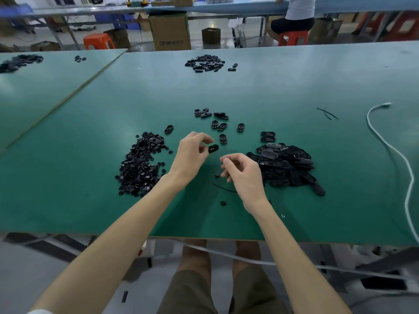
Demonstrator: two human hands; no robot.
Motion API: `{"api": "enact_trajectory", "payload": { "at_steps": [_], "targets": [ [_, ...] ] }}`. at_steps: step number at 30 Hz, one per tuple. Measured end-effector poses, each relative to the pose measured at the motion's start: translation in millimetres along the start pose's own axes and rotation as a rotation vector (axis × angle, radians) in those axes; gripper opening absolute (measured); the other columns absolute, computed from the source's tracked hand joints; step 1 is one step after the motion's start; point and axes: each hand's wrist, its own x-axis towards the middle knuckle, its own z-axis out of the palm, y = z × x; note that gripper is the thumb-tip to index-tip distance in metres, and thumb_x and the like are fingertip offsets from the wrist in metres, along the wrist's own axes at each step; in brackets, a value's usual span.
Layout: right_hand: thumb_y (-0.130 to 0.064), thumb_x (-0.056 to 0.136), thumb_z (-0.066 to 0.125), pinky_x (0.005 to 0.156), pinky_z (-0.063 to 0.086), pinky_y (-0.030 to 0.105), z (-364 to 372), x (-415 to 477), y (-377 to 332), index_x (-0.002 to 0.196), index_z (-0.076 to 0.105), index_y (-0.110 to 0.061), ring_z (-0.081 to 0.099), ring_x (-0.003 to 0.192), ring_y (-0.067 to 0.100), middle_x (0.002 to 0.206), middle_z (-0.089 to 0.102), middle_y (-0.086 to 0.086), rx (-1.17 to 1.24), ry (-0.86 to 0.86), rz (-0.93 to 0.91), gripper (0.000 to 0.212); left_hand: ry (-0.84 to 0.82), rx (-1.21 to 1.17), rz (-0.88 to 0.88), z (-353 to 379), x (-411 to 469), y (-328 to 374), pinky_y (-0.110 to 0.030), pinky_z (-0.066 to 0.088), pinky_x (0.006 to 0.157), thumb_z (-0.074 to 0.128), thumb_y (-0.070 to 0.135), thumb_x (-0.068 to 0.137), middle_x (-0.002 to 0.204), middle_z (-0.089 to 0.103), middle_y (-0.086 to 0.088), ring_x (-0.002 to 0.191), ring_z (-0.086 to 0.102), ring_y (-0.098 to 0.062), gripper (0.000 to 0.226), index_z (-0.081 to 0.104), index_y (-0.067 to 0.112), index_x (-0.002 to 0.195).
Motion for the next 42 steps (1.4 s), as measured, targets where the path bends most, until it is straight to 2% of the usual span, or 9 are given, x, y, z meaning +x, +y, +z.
{"api": "enact_trajectory", "payload": {
  "at_steps": [6,10,14,18,21,25,33,39,42],
  "targets": [
    [-0.015,0.101,0.068,0.068,0.055,0.022,0.0,2.5,2.9,0.117,0.067,-0.017,0.071,0.088,0.012,0.105,0.073,0.002,0.09,0.014,0.008,0.017,-0.126,-0.43,-0.149,-14.9,-23.4,10.6,-0.025,0.059,0.083,0.073,0.0,0.09,0.103,0.077,0.001,0.086,0.077,-0.018,0.019,0.075,0.015,0.102],
    [-0.009,0.098,0.071,0.062,0.054,0.022,0.9,2.6,4.0,0.104,0.072,-0.009,0.072,0.075,0.01,0.088,0.078,0.002,0.062,-0.024,-0.004,0.006,-0.162,-0.471,-0.154,-22.1,-33.8,11.8,-0.021,0.058,0.082,0.075,0.002,0.09,0.101,0.078,0.0,0.085,0.077,-0.016,0.016,0.075,0.013,0.102],
    [-0.009,0.099,0.069,0.061,0.052,0.023,0.6,1.6,2.0,0.103,0.071,-0.008,0.068,0.067,0.009,0.085,0.076,0.005,0.075,-0.011,-0.003,0.005,-0.059,-0.163,-0.118,-38.3,-30.5,-0.9,-0.02,0.055,0.08,0.062,-0.002,0.096,0.1,0.074,0.009,0.081,0.072,-0.007,0.025,0.074,0.019,0.103],
    [-0.011,0.1,0.068,0.061,0.052,0.023,0.9,1.7,1.2,0.104,0.071,-0.009,0.065,0.066,0.007,0.086,0.073,0.002,0.057,-0.008,0.009,0.006,-0.019,0.251,-0.158,-57.8,-19.2,-24.0,-0.037,0.051,0.102,0.049,-0.008,0.1,0.121,0.066,-0.007,0.108,0.064,-0.023,0.035,0.069,0.009,0.123],
    [-0.011,0.099,0.068,0.061,0.052,0.023,1.3,1.8,0.8,0.104,0.072,-0.008,0.066,0.066,0.005,0.086,0.074,0.003,0.044,-0.011,0.011,0.007,-0.042,0.449,-0.194,-63.6,-10.7,-37.7,-0.046,0.049,0.104,0.051,-0.003,0.102,0.127,0.063,-0.018,0.117,0.061,-0.033,0.034,0.066,0.004,0.132],
    [-0.011,0.099,0.069,0.061,0.051,0.021,1.1,1.6,1.6,0.102,0.072,-0.01,0.066,0.066,0.004,0.084,0.073,0.0,0.031,-0.017,0.01,0.004,-0.13,0.615,-0.178,-60.9,-6.8,-42.5,-0.051,0.05,0.098,0.057,0.01,0.104,0.122,0.064,-0.019,0.115,0.057,-0.038,0.024,0.071,0.004,0.123],
    [-0.011,0.099,0.069,0.06,0.051,0.021,0.7,1.9,3.3,0.104,0.072,-0.007,0.066,0.065,0.005,0.083,0.074,0.0,0.033,-0.001,0.012,0.008,-0.122,0.746,-0.086,-51.6,-7.2,-42.6,-0.044,0.045,0.093,0.057,0.016,0.105,0.11,0.064,-0.013,0.105,0.057,-0.032,0.019,0.072,0.009,0.113],
    [-0.007,0.099,0.067,0.059,0.051,0.022,0.3,1.3,1.4,0.111,0.072,-0.01,0.067,0.065,0.007,0.09,0.073,0.0,0.077,0.006,0.014,0.013,-0.016,0.368,-0.107,-46.4,-15.7,-28.7,-0.039,0.049,0.092,0.052,0.012,0.106,0.109,0.068,-0.009,0.095,0.063,-0.026,0.019,0.069,0.007,0.112],
    [-0.005,0.099,0.066,0.06,0.051,0.021,0.1,1.4,1.0,0.112,0.074,-0.013,0.066,0.066,0.007,0.086,0.07,-0.003,0.09,0.01,0.003,0.017,-0.059,0.054,-0.173,-40.4,-21.8,-7.2,-0.012,0.048,0.07,0.053,0.009,0.105,0.097,0.071,-0.001,0.077,0.064,-0.008,0.013,0.067,0.01,0.105]
  ]
}}
